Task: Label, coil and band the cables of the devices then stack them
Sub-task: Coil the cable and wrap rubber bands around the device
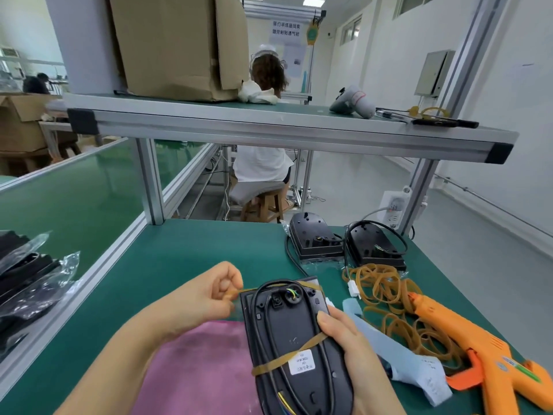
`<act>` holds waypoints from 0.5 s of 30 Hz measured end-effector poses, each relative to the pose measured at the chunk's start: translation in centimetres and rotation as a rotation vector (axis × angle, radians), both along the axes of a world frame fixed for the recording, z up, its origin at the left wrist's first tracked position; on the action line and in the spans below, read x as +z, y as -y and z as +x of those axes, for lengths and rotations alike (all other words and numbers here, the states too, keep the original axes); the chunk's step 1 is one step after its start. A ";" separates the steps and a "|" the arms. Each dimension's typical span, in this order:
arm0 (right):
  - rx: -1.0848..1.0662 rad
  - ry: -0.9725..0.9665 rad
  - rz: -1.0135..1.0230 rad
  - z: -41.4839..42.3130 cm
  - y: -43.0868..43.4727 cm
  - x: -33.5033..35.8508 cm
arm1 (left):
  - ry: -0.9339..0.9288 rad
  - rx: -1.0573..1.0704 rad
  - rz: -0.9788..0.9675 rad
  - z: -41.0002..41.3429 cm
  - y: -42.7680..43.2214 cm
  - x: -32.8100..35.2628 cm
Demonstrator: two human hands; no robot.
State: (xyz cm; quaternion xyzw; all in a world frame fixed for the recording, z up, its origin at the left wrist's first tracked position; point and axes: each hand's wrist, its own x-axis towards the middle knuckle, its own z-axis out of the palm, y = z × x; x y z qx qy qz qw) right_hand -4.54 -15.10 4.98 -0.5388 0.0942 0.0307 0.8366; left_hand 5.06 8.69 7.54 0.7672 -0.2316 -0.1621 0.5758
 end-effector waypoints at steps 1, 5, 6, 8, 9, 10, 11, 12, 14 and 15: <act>0.001 -0.002 -0.002 0.1 0.0 0.1 | 0.019 0.049 0.017 -0.3 0.2 -0.2; -0.032 -0.016 -0.061 0.0 0.2 -0.3 | 0.118 0.302 0.106 -1.3 2.1 -0.7; -0.042 -0.014 -0.077 0.0 0.2 -0.4 | 0.169 0.357 0.122 -1.5 2.6 -0.7; -0.060 -0.018 -0.095 -0.2 0.3 -0.6 | 0.324 0.458 0.153 -2.3 3.8 -0.5; -0.060 -0.027 -0.096 -0.3 0.3 -0.6 | 0.440 0.509 0.185 -2.9 4.5 -0.3; -0.057 -0.038 -0.097 -0.4 0.2 -0.7 | 0.573 0.562 0.234 -3.6 5.2 0.1; -0.058 -0.044 -0.097 -0.4 0.2 -0.7 | 0.709 0.594 0.287 -4.3 5.9 0.4; -0.064 -0.048 -0.097 -0.3 0.2 -0.7 | 0.831 0.598 0.320 -5.0 6.5 0.5; -0.070 -0.049 -0.093 -0.3 0.3 -0.8 | 1.045 0.588 0.284 -5.5 7.5 0.4; -0.057 -0.052 -0.094 -0.3 0.3 -0.8 | 1.115 0.576 0.246 -5.5 7.8 0.3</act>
